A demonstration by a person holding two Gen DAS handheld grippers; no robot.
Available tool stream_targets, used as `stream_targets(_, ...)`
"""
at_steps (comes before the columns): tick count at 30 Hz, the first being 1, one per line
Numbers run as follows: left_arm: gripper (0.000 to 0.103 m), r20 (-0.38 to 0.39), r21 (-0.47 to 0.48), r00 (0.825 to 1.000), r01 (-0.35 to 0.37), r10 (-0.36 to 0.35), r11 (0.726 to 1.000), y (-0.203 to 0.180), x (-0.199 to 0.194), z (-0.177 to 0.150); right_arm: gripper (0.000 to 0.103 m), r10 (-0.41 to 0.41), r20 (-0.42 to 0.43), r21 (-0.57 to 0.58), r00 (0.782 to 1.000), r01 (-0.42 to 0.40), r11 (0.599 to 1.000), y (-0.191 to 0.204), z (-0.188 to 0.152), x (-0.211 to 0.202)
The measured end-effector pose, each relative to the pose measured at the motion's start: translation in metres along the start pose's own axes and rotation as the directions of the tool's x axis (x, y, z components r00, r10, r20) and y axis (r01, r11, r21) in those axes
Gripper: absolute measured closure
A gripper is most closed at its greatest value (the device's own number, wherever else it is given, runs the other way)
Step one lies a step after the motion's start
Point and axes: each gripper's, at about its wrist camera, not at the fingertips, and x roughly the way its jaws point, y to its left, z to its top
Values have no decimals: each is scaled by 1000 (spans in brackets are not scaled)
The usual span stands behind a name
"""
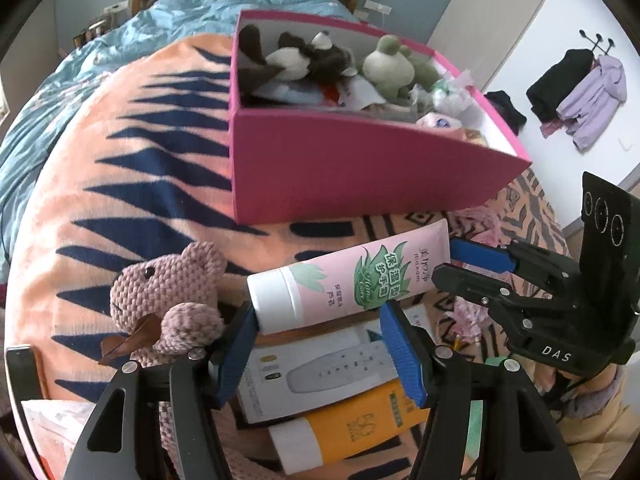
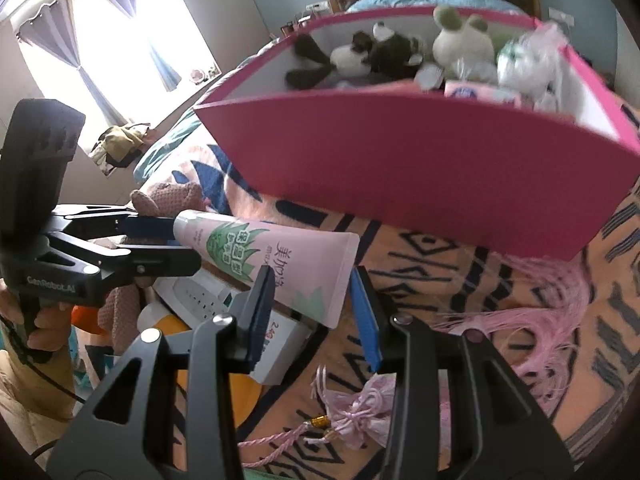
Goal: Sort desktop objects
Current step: 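Carry the aloe-print tube with both tools over the pink box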
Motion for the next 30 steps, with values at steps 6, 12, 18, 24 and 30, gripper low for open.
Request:
stream_targets(6,40,53,16,999,-4,3,1000,-8,-19,8,61,-11,47,-30,999,12,999,3,9,-19)
stream_targets(12,40,104,28,994,-15,12,999,-16,-35,18,61,-16,94,-64,995,22,998,9,20,-37)
stream_targets(18,40,142,38,990,-29,23,999,-22,-46,26,61,-20,134,-81,991,31,996,12,29,-50)
stream_targets(24,40,169,47,985,-37,29,998,-26,-52,34,61,-23,164,-91,986,39,995,12,35,-59)
stream_targets(30,40,189,48,981,-41,31,998,-28,-54,45,61,-30,188,-98,982,49,994,11,45,-64)
